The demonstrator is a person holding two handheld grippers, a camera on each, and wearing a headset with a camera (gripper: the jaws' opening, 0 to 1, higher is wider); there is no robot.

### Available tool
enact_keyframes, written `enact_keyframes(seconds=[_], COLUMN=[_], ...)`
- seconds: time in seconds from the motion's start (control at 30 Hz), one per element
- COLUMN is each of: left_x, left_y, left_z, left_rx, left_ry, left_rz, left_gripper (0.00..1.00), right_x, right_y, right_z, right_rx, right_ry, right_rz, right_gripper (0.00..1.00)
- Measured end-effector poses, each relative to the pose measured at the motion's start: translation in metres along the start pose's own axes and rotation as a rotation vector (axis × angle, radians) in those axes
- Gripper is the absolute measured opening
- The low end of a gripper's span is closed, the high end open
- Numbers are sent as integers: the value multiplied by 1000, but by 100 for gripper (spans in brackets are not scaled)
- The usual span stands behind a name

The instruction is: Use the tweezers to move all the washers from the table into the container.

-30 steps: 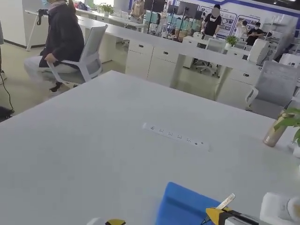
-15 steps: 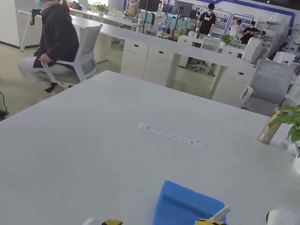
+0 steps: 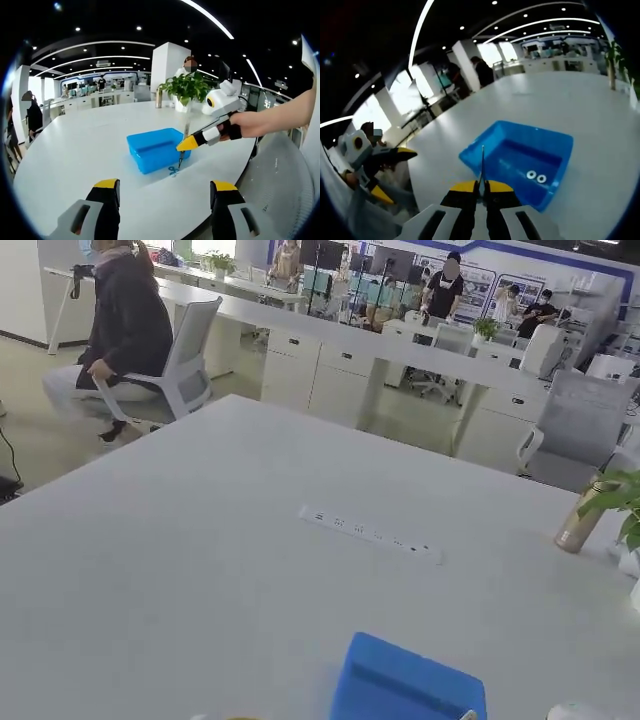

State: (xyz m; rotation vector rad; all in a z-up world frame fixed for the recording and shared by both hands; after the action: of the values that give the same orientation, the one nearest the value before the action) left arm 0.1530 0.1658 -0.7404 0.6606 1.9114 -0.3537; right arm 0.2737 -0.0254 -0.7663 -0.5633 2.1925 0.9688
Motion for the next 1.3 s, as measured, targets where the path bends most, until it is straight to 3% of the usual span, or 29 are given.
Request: enact_keyframes(seconds=[0.3, 0.6, 0.8, 0.9, 1.3], left_x=[0, 0, 0, 0, 1], left_y=[0, 0, -1, -1, -1], left_z=[0, 0, 0, 0, 0], left_rx=[3, 1, 4, 4, 7], left_ry=[3, -1, 2, 4, 6], left_rz=[-4, -5, -1, 0, 1], left_gripper=[74, 74, 73, 73, 73], right_x=[-9, 4, 3, 3, 7], right_y=[-8, 2, 2, 1, 5], right_z=[9, 6, 8, 10, 11], right_rx=[15, 12, 0, 20, -1], right_ry=[1, 35, 38, 61, 93], right_rz=[-6, -35, -36, -81, -126], right_gripper=[3, 4, 4, 4, 4])
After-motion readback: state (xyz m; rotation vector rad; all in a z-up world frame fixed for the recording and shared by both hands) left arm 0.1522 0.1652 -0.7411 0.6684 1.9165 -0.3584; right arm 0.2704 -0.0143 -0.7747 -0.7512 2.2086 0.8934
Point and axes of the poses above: the centre of the closed fingertips' face, and the gripper's own axes: z roughly forward along the fingers, y roughly to its left, x roughly out of its underside, the point moved 8 cm from there along -z, roughly backward along the fingers, and after that the axes turned 7 degrees about z, right-handed, at the moved point
